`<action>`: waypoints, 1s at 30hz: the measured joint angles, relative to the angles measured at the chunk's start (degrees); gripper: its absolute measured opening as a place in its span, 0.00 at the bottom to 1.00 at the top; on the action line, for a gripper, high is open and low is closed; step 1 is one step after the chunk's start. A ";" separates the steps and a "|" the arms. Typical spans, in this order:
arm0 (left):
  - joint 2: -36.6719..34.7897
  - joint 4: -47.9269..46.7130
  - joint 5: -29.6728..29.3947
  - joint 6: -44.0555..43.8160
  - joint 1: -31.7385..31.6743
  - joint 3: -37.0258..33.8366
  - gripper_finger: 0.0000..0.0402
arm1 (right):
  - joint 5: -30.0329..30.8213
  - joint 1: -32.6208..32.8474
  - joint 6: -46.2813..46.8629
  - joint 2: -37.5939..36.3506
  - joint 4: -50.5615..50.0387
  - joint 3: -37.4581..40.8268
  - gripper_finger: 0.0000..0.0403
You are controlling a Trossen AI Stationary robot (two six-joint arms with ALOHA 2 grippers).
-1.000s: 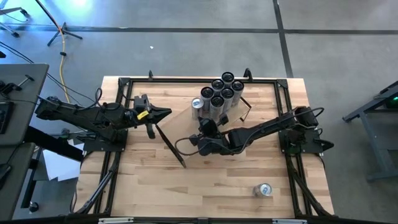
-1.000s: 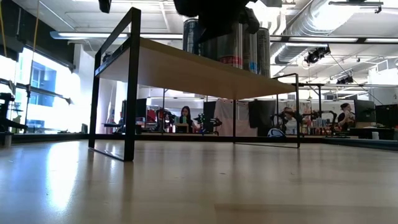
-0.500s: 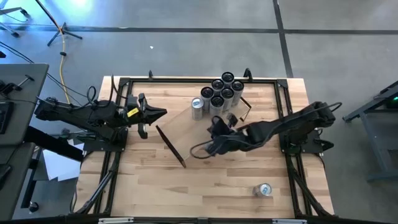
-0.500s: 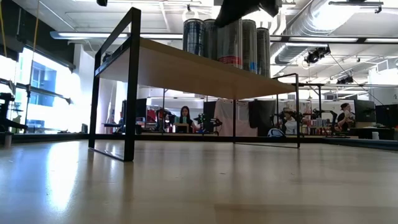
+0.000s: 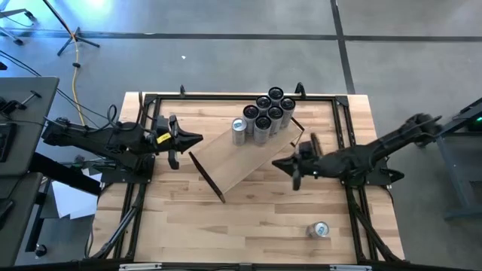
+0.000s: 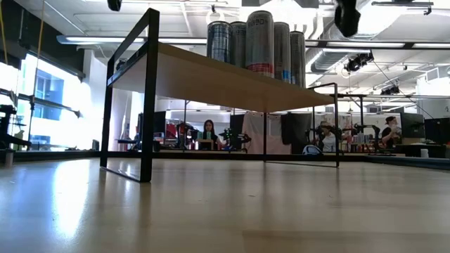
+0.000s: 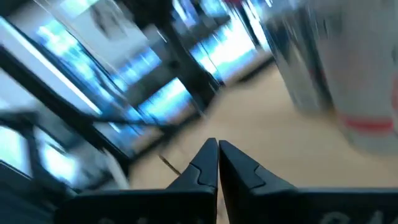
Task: Place canned beverage on shelf
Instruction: Put the blue soda can on the shelf and align it with the other blue soda can
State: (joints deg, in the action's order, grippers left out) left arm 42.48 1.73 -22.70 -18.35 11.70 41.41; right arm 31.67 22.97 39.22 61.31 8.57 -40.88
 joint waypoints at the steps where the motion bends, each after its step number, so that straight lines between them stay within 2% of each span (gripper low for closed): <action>1: 0.00 -0.47 -0.02 0.00 0.00 0.00 0.00 | 0.02 0.01 -1.77 -1.00 4.92 1.70 0.00; 4: 0.04 -1.15 -0.01 -0.03 0.00 0.00 0.00 | -0.33 -0.01 -8.09 -2.20 17.20 4.40 0.00; 6: 0.04 -1.11 -0.01 0.53 0.00 0.00 0.00 | -0.43 -0.10 -11.89 -2.18 21.22 4.61 0.00; 12: 0.04 -1.10 0.00 1.99 0.00 0.00 0.00 | -0.73 -0.10 -20.42 -2.13 20.92 3.86 0.00; 18: 0.02 -0.72 1.58 2.01 0.15 -0.14 0.00 | -2.93 -0.10 -21.19 -2.11 20.83 3.86 0.00; 30: 0.04 -0.34 1.68 2.11 0.15 -1.36 0.00 | -3.01 -0.10 -21.33 -2.11 20.84 3.78 0.00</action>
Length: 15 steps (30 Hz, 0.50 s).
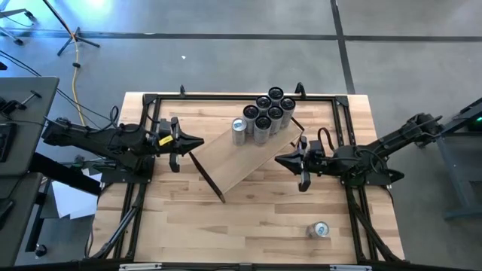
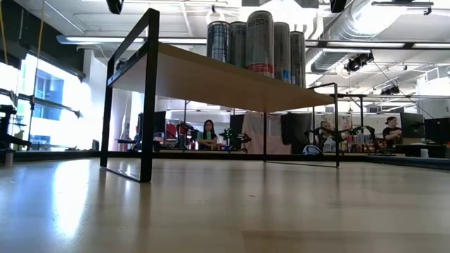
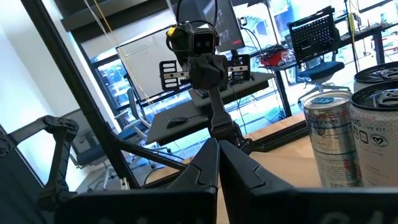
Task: Place canned beverage on shelf
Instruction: Put the blue soda can on the shelf and align it with the other blue soda can
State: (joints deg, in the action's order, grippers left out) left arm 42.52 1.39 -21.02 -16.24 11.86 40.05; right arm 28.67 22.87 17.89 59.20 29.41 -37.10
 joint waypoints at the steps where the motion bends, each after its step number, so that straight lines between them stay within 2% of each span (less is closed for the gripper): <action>1: 0.00 0.02 -0.01 0.20 -0.01 0.00 0.00 | 0.02 0.00 0.00 0.00 0.00 0.00 0.00; 15: 0.00 -0.02 -0.20 0.38 -0.02 0.00 0.00 | 0.07 0.00 0.01 0.04 0.00 0.00 0.00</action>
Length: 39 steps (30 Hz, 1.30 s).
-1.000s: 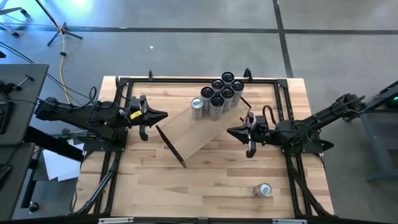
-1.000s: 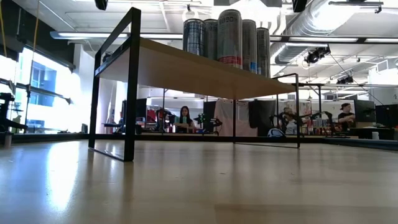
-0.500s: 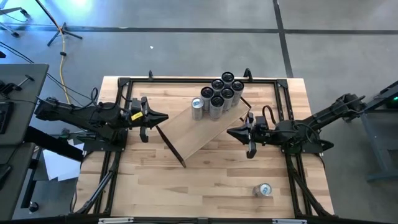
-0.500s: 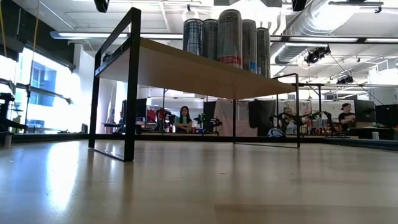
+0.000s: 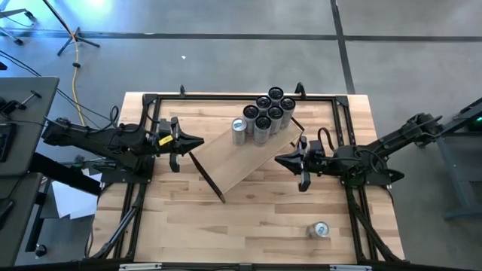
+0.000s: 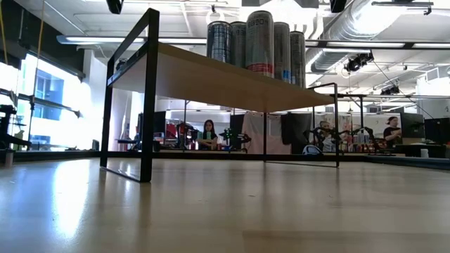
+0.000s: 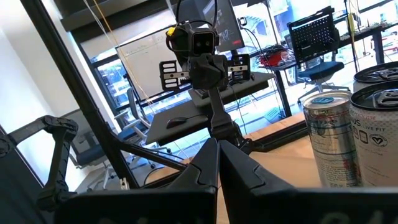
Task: Place canned beverage on shelf
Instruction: Put the blue soda can on the shelf and align it with the other blue soda can
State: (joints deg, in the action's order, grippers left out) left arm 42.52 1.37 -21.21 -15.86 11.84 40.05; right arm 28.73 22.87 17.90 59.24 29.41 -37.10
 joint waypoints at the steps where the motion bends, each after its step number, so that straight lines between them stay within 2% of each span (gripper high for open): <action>1: 0.00 0.00 0.01 0.00 0.00 0.00 0.00 | 0.00 0.00 0.00 0.00 0.00 0.00 0.00; 20: 0.00 -0.08 0.00 0.02 0.00 0.00 0.00 | 0.09 0.00 -0.01 0.00 0.00 0.00 0.00; 28: 0.00 -0.09 -0.67 1.03 -0.02 0.00 0.00 | 4.07 -0.02 -0.01 0.00 0.00 0.00 0.00; 39: 0.00 -0.08 -1.11 1.07 -0.02 0.00 0.00 | 5.59 -0.02 -0.01 0.00 0.00 -0.02 0.00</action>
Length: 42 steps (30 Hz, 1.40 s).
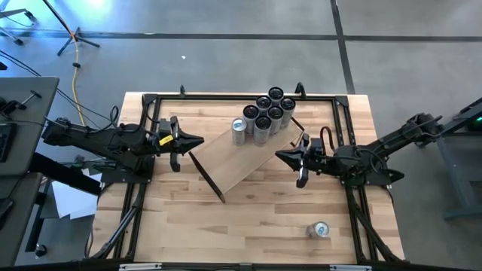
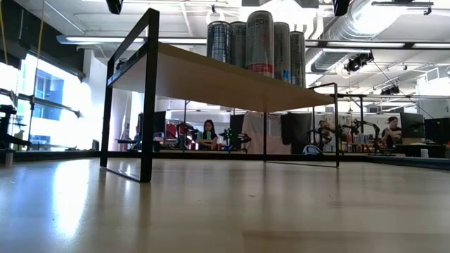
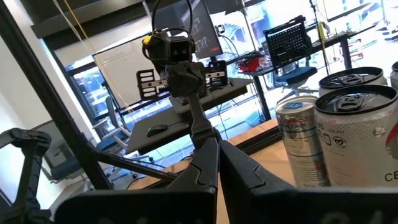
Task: Place canned beverage on shelf
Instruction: Put the blue soda can on the shelf and align it with the other blue soda can
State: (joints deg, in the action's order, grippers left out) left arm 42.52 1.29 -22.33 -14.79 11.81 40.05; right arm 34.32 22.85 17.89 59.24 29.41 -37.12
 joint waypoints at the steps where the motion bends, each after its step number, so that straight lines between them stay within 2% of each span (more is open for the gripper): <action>1: 0.00 -0.01 0.00 0.00 0.00 0.00 0.00 | -0.02 0.00 0.00 0.00 0.00 0.00 0.00; 19: 0.00 -0.14 0.02 0.06 0.00 -0.02 0.00 | -0.04 0.00 0.05 0.00 0.00 0.01 0.00; 25: 0.00 -0.15 0.03 3.20 0.00 -0.02 0.00 | -0.04 0.00 4.50 0.00 0.00 0.00 0.00; 36: 0.00 -0.16 -1.51 4.61 -0.22 -0.02 0.00 | -2.17 0.00 4.59 0.00 0.00 0.00 0.00; 42: 0.00 -0.19 -1.49 7.46 -0.22 -0.02 0.04 | -3.27 0.02 4.59 0.00 0.00 0.00 0.01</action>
State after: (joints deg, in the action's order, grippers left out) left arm 42.52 1.10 -23.81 -7.33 11.60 40.03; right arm 31.05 22.87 22.48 59.24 29.41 -37.12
